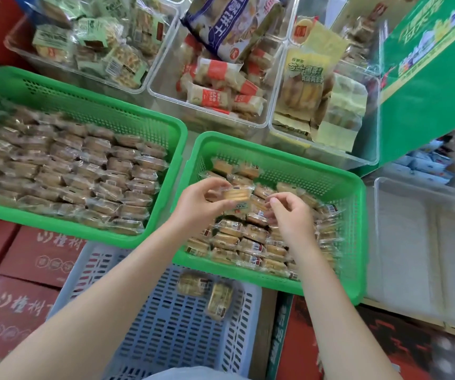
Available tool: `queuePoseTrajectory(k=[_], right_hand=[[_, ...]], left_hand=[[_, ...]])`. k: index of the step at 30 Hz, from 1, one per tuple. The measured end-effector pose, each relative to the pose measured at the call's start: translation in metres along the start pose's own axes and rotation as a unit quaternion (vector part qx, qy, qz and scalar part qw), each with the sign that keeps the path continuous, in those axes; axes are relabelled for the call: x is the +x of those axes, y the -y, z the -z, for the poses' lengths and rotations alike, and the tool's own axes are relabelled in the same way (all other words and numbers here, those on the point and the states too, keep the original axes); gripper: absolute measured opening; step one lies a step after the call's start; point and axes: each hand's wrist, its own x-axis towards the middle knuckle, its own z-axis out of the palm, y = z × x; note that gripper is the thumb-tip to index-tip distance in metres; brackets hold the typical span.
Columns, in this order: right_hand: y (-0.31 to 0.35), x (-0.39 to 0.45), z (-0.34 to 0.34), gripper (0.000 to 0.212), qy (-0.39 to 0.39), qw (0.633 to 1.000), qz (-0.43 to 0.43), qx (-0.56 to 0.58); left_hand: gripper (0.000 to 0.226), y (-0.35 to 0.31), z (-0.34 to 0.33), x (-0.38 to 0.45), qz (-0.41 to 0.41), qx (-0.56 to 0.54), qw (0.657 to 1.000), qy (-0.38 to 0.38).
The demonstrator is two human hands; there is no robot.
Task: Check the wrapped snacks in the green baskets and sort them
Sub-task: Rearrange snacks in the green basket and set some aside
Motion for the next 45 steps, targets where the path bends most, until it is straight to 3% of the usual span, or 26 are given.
queuePoseTrajectory(k=[4, 10, 15, 24, 28, 34, 41, 45], right_hand=[[-0.003, 0.018, -0.004, 0.015, 0.041, 0.996, 0.03, -0.078], [0.0, 0.031, -0.024, 0.034, 0.196, 0.938, 0.05, -0.283], [-0.006, 0.027, -0.029, 0.045, 0.204, 0.924, 0.01, -0.323], [-0.013, 0.021, -0.025, 0.059, 0.21, 0.886, 0.039, -0.412], [-0.009, 0.024, -0.026, 0.061, 0.21, 0.88, 0.03, -0.425], [-0.001, 0.025, -0.02, 0.07, 0.223, 0.858, 0.031, -0.461], [0.004, 0.024, -0.01, 0.076, 0.256, 0.843, 0.034, -0.472], [0.007, 0.024, -0.007, 0.079, 0.262, 0.836, 0.039, -0.48]], left_hand=[[0.038, 0.017, -0.001, 0.007, -0.018, 0.11, 0.993, 0.028], [0.033, 0.032, -0.001, 0.006, 0.017, 0.108, 0.994, -0.019], [0.032, 0.034, 0.004, -0.002, 0.01, 0.095, 0.995, -0.004], [0.037, 0.038, 0.003, -0.006, 0.009, 0.08, 0.997, -0.008], [0.04, 0.036, -0.001, -0.01, -0.029, 0.075, 0.997, -0.011], [0.04, 0.035, -0.011, -0.007, -0.115, 0.22, 0.968, 0.028], [0.041, 0.028, -0.032, 0.0, -0.145, 0.267, 0.951, 0.053], [0.041, 0.028, -0.03, 0.0, -0.149, 0.236, 0.959, 0.053]])
